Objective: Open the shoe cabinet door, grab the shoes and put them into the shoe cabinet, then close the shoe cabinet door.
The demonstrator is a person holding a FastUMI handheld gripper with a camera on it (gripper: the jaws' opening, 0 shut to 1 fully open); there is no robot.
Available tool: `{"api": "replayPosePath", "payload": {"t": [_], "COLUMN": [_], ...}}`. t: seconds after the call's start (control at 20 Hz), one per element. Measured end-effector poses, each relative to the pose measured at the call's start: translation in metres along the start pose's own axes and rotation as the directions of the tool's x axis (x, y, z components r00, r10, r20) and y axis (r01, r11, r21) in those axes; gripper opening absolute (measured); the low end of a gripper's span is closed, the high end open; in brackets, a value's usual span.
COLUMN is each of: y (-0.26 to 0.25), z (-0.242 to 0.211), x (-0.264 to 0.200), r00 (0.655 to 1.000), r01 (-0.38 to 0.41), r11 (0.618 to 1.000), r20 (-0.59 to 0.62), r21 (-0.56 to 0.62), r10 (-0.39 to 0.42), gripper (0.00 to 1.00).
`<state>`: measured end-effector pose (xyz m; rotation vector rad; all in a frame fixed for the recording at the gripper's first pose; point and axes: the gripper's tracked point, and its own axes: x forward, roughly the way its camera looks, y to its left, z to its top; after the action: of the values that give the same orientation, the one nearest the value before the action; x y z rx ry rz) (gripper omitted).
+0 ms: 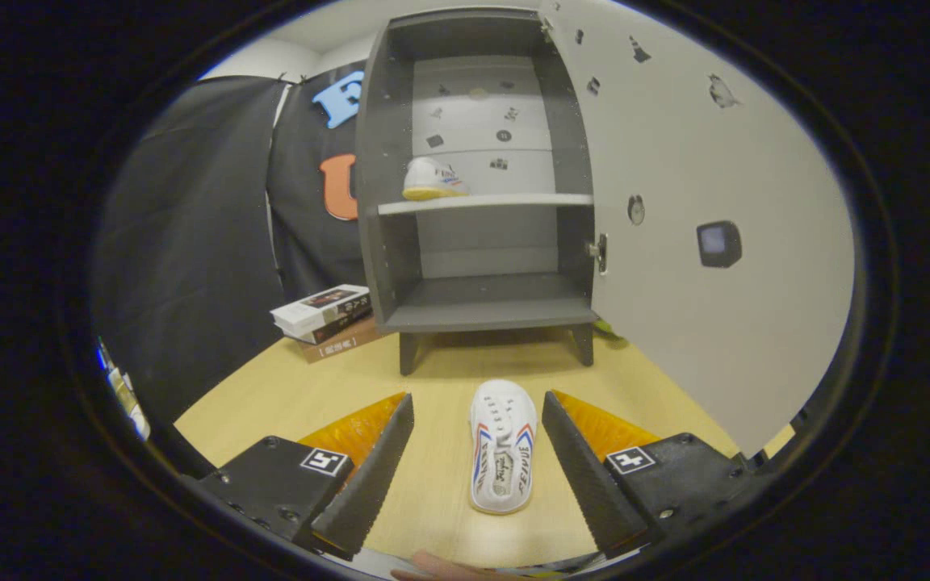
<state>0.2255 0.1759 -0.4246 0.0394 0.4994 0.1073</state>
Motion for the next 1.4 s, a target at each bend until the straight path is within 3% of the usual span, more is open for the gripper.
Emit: {"api": "replayPosePath", "payload": {"t": [0.35, 0.5, 0.65, 0.9, 1.05, 1.1, 1.15, 1.2, 1.4], "y": [-0.002, 0.003, -0.001, -0.001, -0.010, -0.009, -0.010, -0.013, -0.024], "z": [-0.057, -0.083, -0.085, -0.090, -0.093, -0.091, -0.091, -0.088, -0.069], "x": [0.069, 0.080, 0.087, 0.112, 0.124, 0.122, 0.120, 0.118, 0.110], "r00": [0.994, 0.988, 0.992, 0.988, 0.987, 0.988, 0.989, 0.991, 0.994], "r01": [0.062, 0.065, 0.074, 0.050, 0.083, 0.062, 0.047, 0.045, 0.097], "r11": [0.996, 0.993, 0.992, 0.980, 0.956, 0.957, 0.960, 0.967, 0.991], "r20": [-0.096, -0.145, -0.109, -0.154, -0.154, -0.150, -0.150, -0.135, -0.053], "r21": [0.062, 0.095, 0.106, 0.195, 0.281, 0.283, 0.275, 0.252, 0.091], "r10": [-0.056, -0.051, -0.063, -0.019, -0.040, -0.020, -0.005, -0.010, -0.092], "gripper": [1.00, 0.93, 0.87, 0.58, 0.37, 0.25, 0.21, 0.10, 0.06]}}
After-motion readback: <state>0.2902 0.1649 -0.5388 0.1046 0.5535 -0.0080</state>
